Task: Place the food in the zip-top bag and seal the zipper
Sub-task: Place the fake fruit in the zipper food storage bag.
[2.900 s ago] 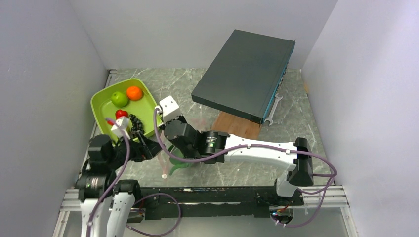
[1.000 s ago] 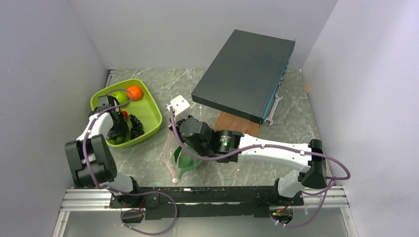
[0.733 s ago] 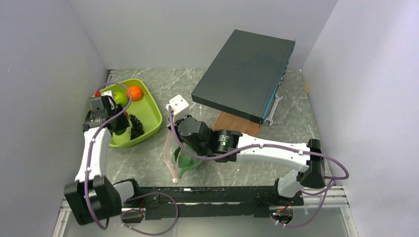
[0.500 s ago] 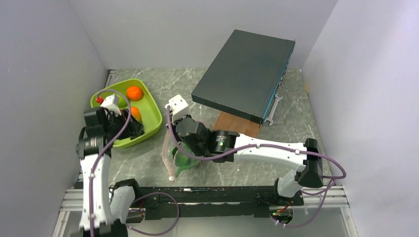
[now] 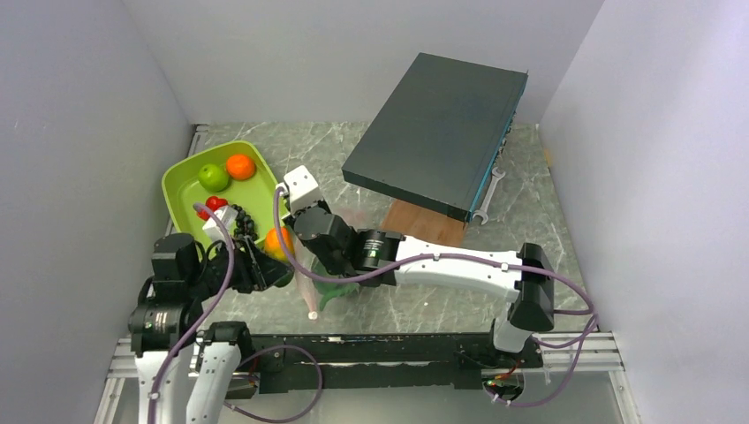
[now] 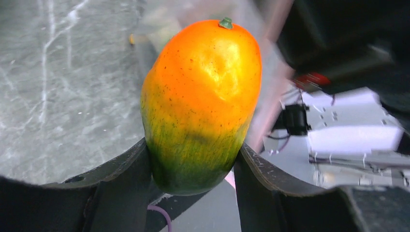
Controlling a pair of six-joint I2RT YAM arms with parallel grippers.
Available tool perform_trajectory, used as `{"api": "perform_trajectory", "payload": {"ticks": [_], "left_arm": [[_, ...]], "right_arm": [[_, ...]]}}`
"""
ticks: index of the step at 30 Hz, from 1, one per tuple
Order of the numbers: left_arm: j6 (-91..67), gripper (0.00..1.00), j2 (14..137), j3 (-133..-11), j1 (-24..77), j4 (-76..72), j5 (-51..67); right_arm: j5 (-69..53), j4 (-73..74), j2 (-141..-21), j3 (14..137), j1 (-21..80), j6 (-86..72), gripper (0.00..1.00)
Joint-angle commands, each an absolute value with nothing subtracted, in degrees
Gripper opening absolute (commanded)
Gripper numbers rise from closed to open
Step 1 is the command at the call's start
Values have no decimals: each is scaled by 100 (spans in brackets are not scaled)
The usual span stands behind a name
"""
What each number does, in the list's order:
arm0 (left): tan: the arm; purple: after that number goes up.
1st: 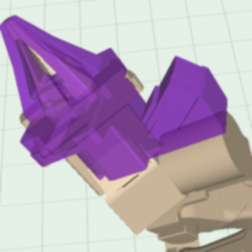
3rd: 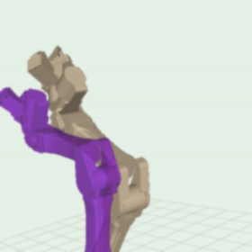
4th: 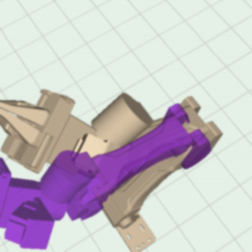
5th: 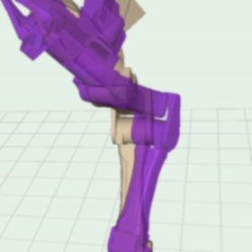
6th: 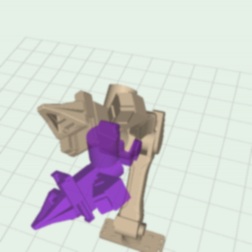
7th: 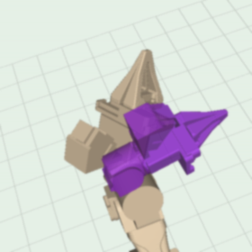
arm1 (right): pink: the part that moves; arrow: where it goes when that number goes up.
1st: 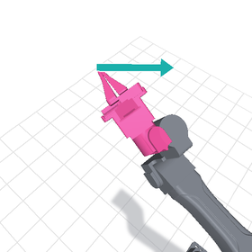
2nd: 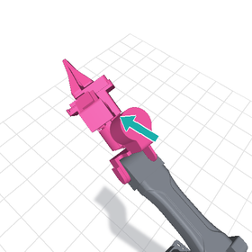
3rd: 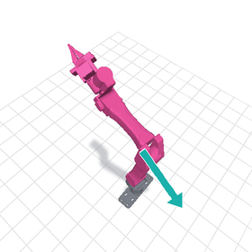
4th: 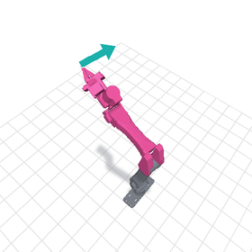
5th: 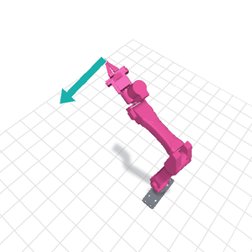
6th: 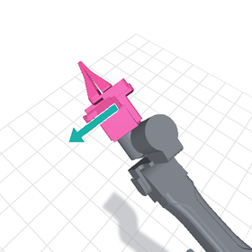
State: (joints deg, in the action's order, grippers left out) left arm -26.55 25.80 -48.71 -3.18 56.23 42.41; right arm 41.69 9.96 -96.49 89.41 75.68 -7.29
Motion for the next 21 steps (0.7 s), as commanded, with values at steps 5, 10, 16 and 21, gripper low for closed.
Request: {"api": "perform_trajectory", "payload": {"ticks": [5, 10, 16, 21], "left_arm": [[-2130, 0, 2808, -5964, 755, 6415, 4198], [-2346, 0, 3164, -5513, 1063, 6371, 4292], [-2622, 0, 3428, -5165, 1063, 5989, 4376], [-2707, 0, 3238, -5172, 1064, 5894, 4457]], "right_arm": [[4574, 951, -10120, 9730, 7524, -370, 0], [4517, 715, -10010, 9657, 7581, -312, 0], [4321, 28, -9646, 9060, 7730, -53, 0], [3970, -690, -9190, 8318, 7759, 483, 0]]}}
